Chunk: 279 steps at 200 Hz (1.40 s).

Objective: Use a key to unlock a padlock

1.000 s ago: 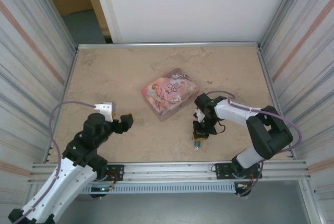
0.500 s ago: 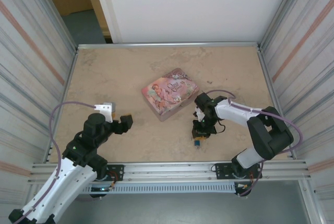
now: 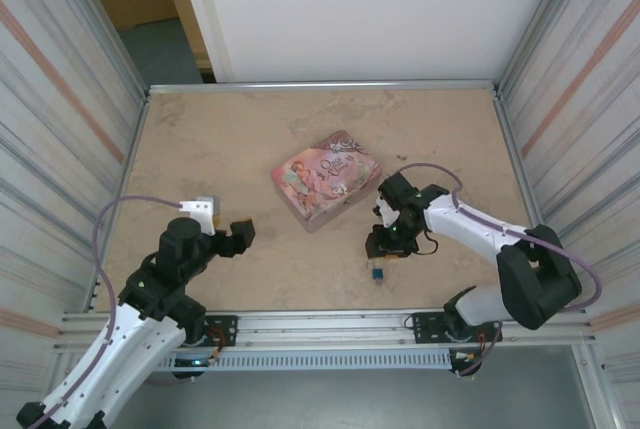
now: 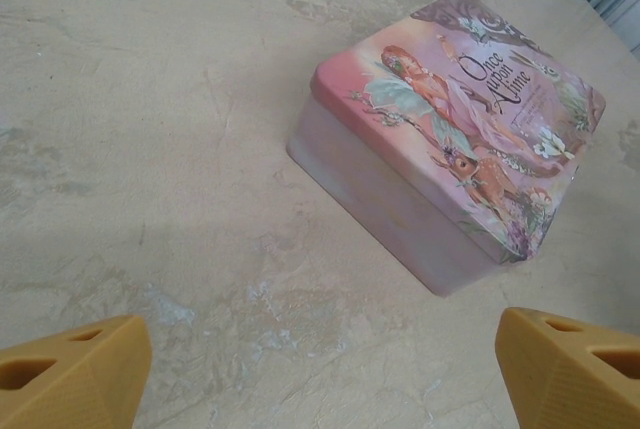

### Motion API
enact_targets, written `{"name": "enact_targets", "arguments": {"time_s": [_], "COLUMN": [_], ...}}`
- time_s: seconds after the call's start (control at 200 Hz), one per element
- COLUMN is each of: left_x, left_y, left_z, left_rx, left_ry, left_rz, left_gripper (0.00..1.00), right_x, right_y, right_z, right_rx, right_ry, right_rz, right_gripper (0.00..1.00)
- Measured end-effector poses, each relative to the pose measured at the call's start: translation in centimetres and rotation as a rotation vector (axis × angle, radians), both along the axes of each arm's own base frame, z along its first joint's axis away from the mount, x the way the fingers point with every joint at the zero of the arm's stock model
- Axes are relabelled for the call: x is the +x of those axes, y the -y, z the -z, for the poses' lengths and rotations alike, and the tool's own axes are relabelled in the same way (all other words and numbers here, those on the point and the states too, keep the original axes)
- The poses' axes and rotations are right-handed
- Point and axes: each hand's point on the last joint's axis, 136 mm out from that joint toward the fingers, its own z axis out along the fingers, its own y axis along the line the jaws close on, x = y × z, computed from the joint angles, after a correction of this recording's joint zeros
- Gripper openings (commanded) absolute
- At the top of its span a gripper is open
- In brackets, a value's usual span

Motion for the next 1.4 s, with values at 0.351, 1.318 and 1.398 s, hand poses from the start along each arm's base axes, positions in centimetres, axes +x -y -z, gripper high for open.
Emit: {"name": "enact_targets", "arguments": {"time_s": [0.351,1.318,1.398], "left_x": [0.0,0.7,1.1], "left_y": [-0.3,-6.7,-7.1], "left_z": [0.2,-1.5,-1.8], "left_rx": [-0.038,0.102,0.129], "left_ry": [-0.024,-0.007,-0.010], "left_rz": [-0.038,-0.360,-0.376], "left_gripper": [0.99,0.99,0.99], "right_x": [1.5,9.9,10.9], "right_y": [0.7,11.2,12.6], "right_z": [-3.3,-11.3,-11.8], "right_rx": [0.024,-0.009,-0.028], "right_ry": [0.202,0.888,0.929], "right_rz": [-0.014,0.269,0.305], "right_gripper": [0.66,0.99,0.99]}}
